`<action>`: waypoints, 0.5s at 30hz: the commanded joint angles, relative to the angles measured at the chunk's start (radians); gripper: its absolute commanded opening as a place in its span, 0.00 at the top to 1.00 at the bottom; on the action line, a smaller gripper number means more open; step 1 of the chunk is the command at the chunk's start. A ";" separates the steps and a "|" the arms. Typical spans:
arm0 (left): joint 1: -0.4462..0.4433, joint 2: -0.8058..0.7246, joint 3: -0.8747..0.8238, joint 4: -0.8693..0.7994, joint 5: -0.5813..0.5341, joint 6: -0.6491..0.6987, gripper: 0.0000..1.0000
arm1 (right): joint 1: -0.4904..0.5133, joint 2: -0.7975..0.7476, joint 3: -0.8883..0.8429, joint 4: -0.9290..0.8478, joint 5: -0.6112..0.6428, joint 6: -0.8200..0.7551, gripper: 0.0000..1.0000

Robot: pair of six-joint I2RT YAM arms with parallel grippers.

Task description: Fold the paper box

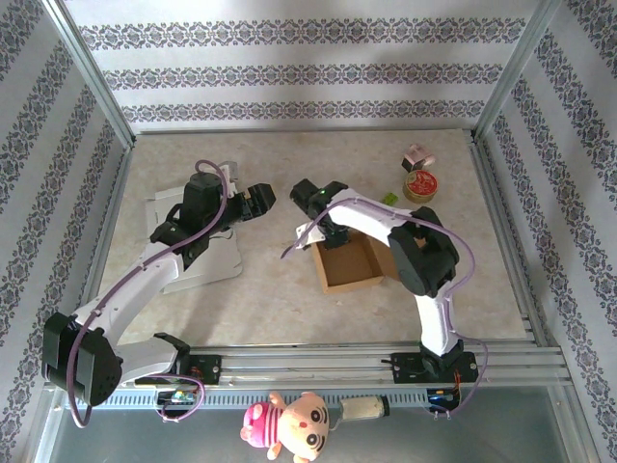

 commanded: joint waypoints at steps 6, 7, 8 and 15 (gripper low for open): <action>-0.005 -0.012 -0.003 -0.003 -0.016 0.022 0.14 | -0.007 0.057 -0.027 0.092 -0.061 0.037 0.84; -0.006 -0.006 -0.002 -0.001 -0.013 0.021 0.14 | -0.008 0.056 -0.036 0.106 -0.057 0.034 0.84; -0.006 0.001 -0.002 0.005 -0.009 0.018 0.14 | -0.010 0.057 -0.044 0.126 -0.042 0.030 0.83; -0.007 0.028 0.002 0.032 0.019 -0.008 0.14 | 0.004 0.023 -0.180 0.366 0.015 -0.092 0.97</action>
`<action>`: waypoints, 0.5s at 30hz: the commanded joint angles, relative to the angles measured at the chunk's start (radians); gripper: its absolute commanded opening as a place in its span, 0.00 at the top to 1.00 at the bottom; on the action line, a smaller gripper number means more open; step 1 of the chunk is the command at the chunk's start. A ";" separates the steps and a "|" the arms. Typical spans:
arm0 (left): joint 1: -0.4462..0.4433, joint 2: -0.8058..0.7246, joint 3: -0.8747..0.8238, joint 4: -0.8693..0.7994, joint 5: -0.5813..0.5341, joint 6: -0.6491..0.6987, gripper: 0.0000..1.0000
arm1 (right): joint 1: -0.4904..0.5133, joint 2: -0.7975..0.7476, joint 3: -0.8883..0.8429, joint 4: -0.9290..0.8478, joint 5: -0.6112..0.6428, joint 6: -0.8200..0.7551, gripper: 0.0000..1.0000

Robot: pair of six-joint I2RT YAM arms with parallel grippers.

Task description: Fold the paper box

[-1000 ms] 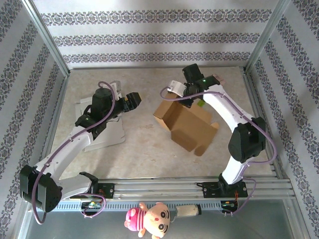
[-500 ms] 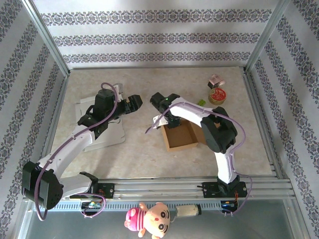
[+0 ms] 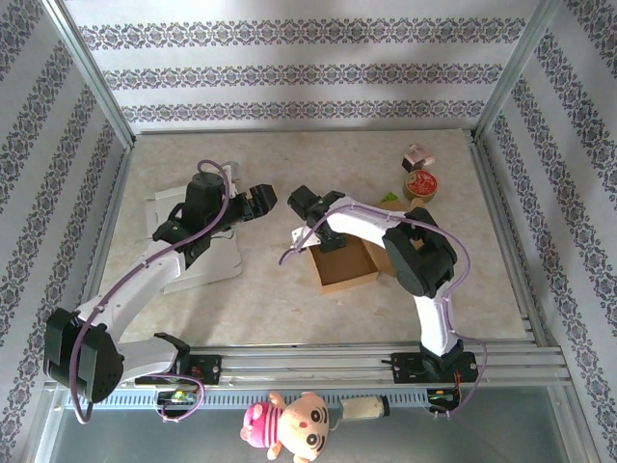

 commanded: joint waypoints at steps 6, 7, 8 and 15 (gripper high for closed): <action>-0.007 -0.048 0.010 -0.042 -0.096 0.042 0.14 | 0.028 -0.071 -0.227 0.446 -0.123 -0.458 0.98; -0.007 -0.068 0.001 -0.056 -0.133 0.053 0.14 | 0.030 -0.079 -0.238 0.472 -0.167 -0.520 0.98; -0.006 -0.087 -0.003 -0.071 -0.163 0.063 0.14 | 0.043 -0.077 -0.238 0.479 -0.196 -0.579 0.99; -0.007 -0.168 -0.049 -0.109 -0.227 0.109 0.13 | 0.157 -0.038 -0.354 0.679 -0.319 -0.811 0.93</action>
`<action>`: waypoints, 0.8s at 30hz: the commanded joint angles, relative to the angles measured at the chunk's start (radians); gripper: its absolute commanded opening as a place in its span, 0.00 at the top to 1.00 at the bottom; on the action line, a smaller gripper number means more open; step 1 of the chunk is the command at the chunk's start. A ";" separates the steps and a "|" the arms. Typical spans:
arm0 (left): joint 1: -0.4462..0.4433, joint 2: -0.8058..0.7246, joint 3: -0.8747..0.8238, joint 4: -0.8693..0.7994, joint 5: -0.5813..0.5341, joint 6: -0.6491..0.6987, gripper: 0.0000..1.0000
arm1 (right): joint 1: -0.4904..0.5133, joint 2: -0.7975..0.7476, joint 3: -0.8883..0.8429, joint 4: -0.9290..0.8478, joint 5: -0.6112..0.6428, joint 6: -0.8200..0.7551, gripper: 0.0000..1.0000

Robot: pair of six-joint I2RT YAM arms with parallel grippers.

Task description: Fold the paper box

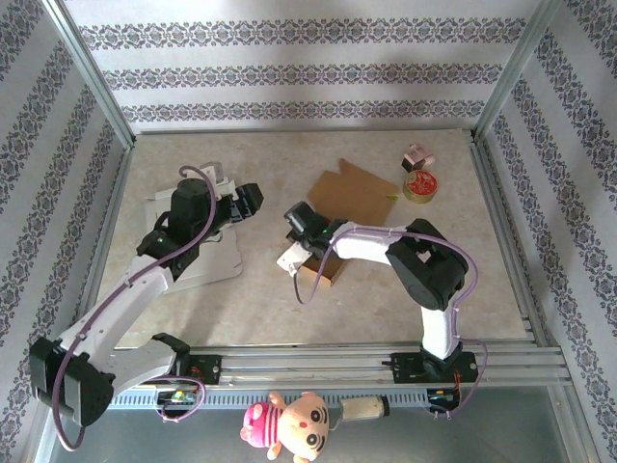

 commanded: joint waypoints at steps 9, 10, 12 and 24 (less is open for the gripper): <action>-0.007 0.026 -0.003 -0.029 -0.046 0.053 0.13 | 0.046 -0.128 -0.095 -0.070 -0.142 0.020 0.76; -0.007 0.036 0.003 -0.029 -0.040 0.053 0.13 | 0.038 -0.155 -0.102 -0.104 -0.141 0.025 0.72; -0.006 0.058 0.014 -0.021 -0.030 0.049 0.13 | 0.021 -0.202 -0.121 -0.137 -0.147 0.038 0.64; -0.008 0.288 0.202 -0.120 0.106 0.125 0.14 | -0.100 -0.379 -0.030 -0.071 -0.108 0.966 0.44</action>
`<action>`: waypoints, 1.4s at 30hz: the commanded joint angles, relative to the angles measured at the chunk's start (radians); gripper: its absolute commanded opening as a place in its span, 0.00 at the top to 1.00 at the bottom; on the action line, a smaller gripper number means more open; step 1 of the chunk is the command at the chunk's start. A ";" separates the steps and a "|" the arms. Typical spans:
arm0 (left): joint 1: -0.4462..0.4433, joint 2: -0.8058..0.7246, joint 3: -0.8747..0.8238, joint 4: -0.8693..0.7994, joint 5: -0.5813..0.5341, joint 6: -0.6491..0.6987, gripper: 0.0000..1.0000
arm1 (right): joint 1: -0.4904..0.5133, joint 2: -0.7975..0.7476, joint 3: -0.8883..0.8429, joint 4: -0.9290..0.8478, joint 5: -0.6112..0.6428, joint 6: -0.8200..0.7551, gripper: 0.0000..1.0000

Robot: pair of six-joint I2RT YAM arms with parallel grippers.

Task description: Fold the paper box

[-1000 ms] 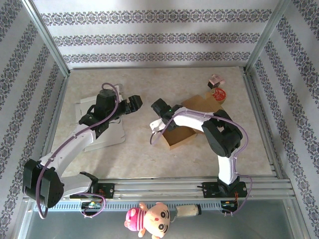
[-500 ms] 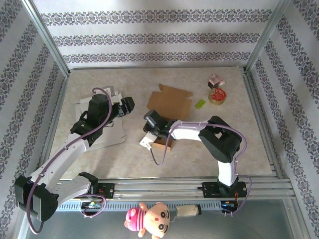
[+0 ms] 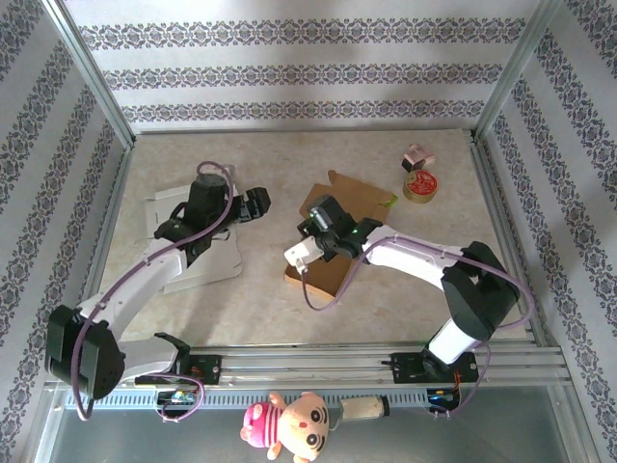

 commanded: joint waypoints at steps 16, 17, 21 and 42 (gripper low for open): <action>-0.022 0.777 0.819 -0.482 0.445 0.455 0.18 | -0.637 0.004 -0.032 -0.125 -0.436 1.834 0.26; -0.022 0.806 0.834 -0.470 0.482 0.457 0.18 | -0.637 0.019 -0.046 -0.091 -0.459 1.851 0.27; -0.023 0.916 0.925 -0.480 0.526 0.463 0.17 | -0.644 0.091 -0.070 0.010 -0.512 1.893 0.42; -0.020 1.053 1.060 -0.530 0.531 0.437 0.82 | -0.615 0.018 -0.074 0.019 -0.464 1.746 0.86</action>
